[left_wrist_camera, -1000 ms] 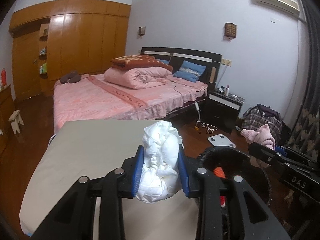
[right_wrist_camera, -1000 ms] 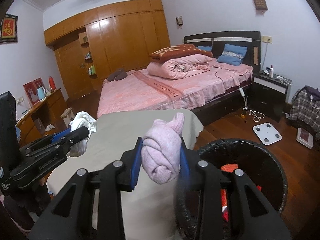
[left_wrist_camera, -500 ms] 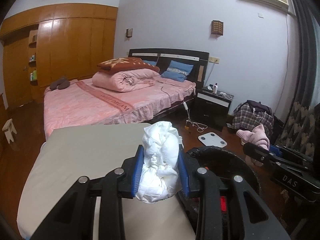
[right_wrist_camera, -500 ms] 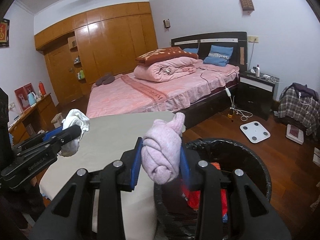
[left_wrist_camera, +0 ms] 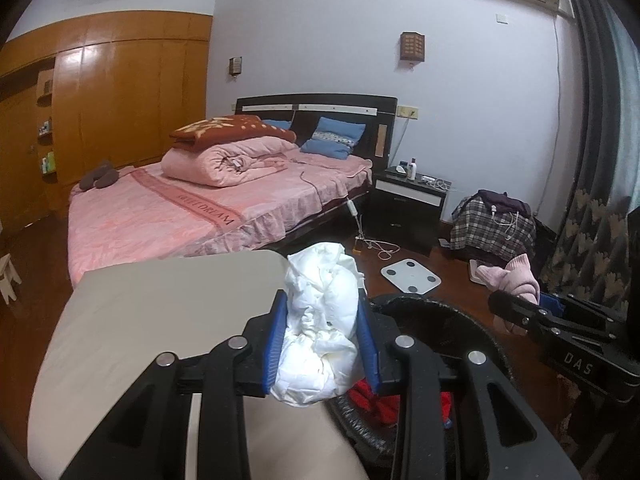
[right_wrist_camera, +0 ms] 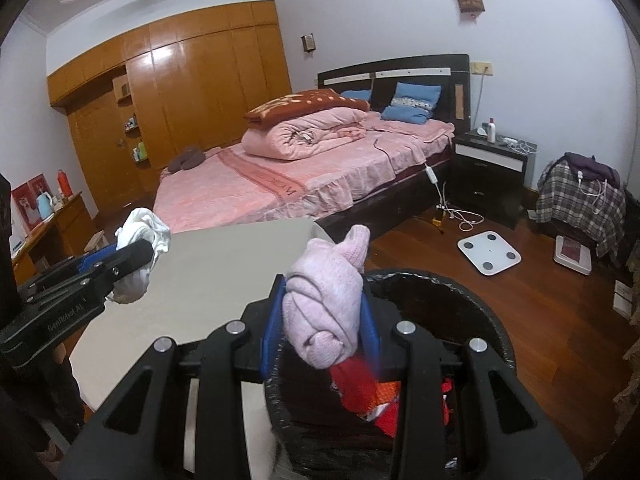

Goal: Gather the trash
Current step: 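Carry the tissue and pink cloth over the bin with both tools, then lower the tissue and cloth into the bin and open both tools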

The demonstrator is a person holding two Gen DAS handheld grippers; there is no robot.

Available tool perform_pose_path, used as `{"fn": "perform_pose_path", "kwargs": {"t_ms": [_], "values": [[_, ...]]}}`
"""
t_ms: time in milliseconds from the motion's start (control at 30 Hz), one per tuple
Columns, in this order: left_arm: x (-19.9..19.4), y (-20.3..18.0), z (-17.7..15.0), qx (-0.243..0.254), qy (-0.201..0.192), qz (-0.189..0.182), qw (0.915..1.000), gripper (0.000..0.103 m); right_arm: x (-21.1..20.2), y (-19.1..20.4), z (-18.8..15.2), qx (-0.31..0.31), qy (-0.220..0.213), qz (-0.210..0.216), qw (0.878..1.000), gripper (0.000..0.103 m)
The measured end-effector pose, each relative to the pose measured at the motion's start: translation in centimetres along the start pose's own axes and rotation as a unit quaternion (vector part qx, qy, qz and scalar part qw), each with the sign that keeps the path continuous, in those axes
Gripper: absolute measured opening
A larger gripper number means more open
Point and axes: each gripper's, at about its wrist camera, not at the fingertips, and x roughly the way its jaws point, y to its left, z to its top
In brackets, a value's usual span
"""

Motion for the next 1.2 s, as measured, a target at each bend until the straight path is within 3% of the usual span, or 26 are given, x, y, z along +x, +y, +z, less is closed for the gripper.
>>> {"fn": "perform_pose_path", "kwargs": {"t_ms": [367, 1200], "values": [[2.6, -2.7, 0.1, 0.017, 0.008, -0.033, 0.9993, 0.034, 0.4, -3.4, -0.2, 0.012, 0.002, -0.028, 1.0, 0.033], [8.0, -5.9, -0.8, 0.032, 0.035, -0.057, 0.9972, 0.034, 2.6, -7.1, -0.6, 0.024, 0.017, -0.043, 0.999, 0.033]]}}
